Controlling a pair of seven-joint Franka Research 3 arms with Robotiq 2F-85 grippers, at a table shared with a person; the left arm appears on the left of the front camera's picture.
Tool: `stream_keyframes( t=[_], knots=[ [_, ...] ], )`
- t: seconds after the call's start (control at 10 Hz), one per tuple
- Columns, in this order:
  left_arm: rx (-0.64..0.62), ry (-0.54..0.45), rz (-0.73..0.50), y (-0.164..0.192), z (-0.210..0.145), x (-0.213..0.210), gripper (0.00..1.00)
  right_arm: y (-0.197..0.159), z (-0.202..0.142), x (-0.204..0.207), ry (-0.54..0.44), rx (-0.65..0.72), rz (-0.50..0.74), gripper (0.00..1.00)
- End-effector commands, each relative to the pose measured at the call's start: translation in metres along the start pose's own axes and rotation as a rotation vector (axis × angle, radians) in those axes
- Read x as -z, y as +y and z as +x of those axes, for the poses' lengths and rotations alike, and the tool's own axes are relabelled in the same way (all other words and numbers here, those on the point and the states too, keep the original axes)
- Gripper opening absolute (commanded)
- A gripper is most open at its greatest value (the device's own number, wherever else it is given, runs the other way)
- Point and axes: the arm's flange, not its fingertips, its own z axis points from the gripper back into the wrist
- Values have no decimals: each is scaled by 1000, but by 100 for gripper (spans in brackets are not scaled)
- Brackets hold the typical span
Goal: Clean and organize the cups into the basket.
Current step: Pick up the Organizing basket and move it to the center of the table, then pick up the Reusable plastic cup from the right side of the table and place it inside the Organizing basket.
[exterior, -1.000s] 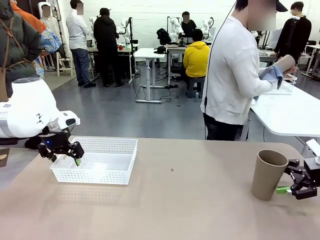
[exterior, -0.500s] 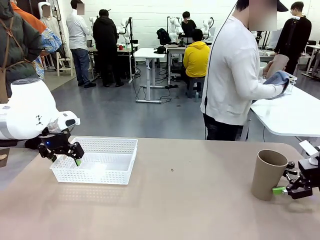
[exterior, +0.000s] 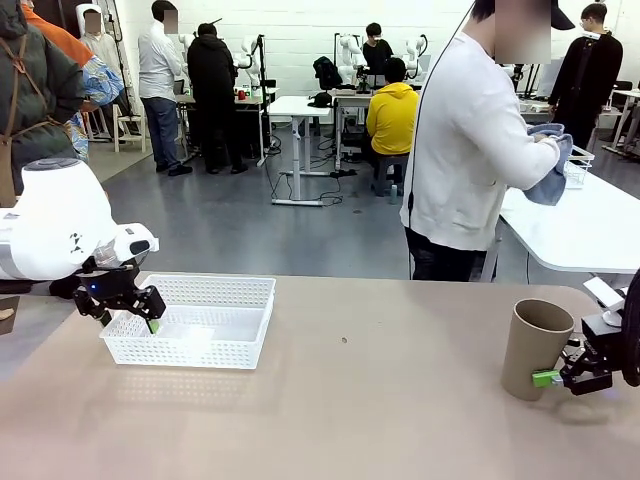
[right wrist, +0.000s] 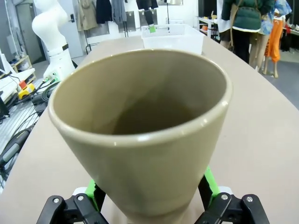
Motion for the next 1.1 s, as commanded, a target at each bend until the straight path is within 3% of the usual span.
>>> stream_keyframes(
  t=[0.0,0.4,0.5,0.6,0.7,0.8,0.9,1.0],
  knots=[
    [-29,-14,65,1,-3,7,100,-5,5,10,-18,10,11,100],
    [-74,30,99,5,-1,12,100,-3,7,18,-15,-22,33,100],
    [-76,33,86,5,-1,11,100,-4,6,18,-16,-23,32,41],
    [-76,34,78,7,0,11,100,-4,5,17,-17,-25,34,41],
    [-44,36,41,7,0,10,40,-4,4,17,-21,-25,31,0],
    [-47,37,37,7,0,9,40,-4,4,16,-22,-24,31,36],
    [-47,40,36,8,0,8,0,-4,4,16,-21,-26,30,0],
    [-49,41,37,8,0,7,35,-4,4,16,-21,-27,30,0]
  ],
)
